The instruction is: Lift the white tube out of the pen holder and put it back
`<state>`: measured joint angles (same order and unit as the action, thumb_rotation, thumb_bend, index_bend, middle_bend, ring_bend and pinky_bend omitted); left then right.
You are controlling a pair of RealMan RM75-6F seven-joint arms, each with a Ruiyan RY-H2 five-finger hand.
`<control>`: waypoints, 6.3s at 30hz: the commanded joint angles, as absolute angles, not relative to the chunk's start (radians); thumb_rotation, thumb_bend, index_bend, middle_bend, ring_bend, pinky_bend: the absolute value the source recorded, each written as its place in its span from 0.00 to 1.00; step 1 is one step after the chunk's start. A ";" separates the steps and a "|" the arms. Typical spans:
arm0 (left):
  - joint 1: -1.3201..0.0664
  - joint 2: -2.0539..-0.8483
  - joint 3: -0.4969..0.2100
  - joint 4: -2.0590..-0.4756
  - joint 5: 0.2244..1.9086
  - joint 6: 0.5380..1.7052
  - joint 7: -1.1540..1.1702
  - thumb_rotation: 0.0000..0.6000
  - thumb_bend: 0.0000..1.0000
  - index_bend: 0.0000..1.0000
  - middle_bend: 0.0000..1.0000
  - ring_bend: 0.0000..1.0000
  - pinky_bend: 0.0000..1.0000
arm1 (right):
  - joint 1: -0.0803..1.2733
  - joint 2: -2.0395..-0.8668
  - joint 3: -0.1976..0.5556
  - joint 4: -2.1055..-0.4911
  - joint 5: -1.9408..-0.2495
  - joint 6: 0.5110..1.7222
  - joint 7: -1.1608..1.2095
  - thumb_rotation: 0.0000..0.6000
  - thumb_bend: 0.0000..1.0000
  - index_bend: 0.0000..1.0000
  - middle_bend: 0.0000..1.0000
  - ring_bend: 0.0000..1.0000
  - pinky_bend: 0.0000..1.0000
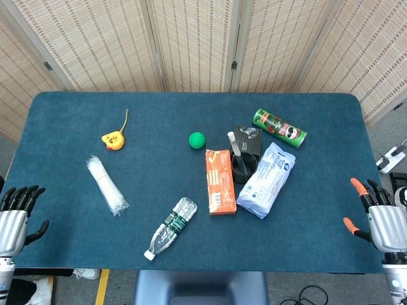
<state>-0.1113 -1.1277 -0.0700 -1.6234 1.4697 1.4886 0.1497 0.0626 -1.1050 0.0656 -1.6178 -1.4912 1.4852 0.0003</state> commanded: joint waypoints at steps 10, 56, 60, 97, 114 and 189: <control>-0.109 -1.129 -0.067 -1.618 1.466 1.489 0.143 1.00 0.33 0.21 0.19 0.15 0.12 | 0.070 -1.102 0.062 -1.625 -1.501 1.473 0.006 1.00 0.18 0.08 0.18 0.07 0.15; -0.086 -1.134 -0.054 -1.600 1.475 1.508 0.113 1.00 0.33 0.21 0.19 0.15 0.12 | 0.830 -1.386 0.362 -1.375 -0.777 0.647 0.028 1.00 0.33 0.32 0.19 0.04 0.17; -0.084 -1.132 -0.052 -1.598 1.471 1.505 0.112 1.00 0.33 0.20 0.19 0.15 0.12 | 0.866 -1.414 0.355 -1.342 -0.750 0.637 0.013 1.00 0.34 0.34 0.19 0.03 0.17; -0.081 -1.137 -0.051 -1.576 1.453 1.485 0.096 1.00 0.33 0.20 0.18 0.14 0.12 | 0.965 -1.488 0.324 -1.219 -0.672 0.588 0.021 1.00 0.35 0.42 0.21 0.03 0.17; -0.075 -1.139 -0.051 -1.562 1.450 1.487 0.082 1.00 0.33 0.20 0.18 0.14 0.12 | 0.964 -1.487 0.330 -1.227 -0.679 0.619 0.035 1.00 0.42 0.54 0.27 0.05 0.17; -0.099 -1.133 -0.058 -1.598 1.475 1.484 0.100 1.00 0.33 0.20 0.18 0.14 0.12 | 0.629 -1.135 0.398 -1.642 -1.232 0.820 0.685 1.00 0.44 0.64 0.45 0.24 0.23</control>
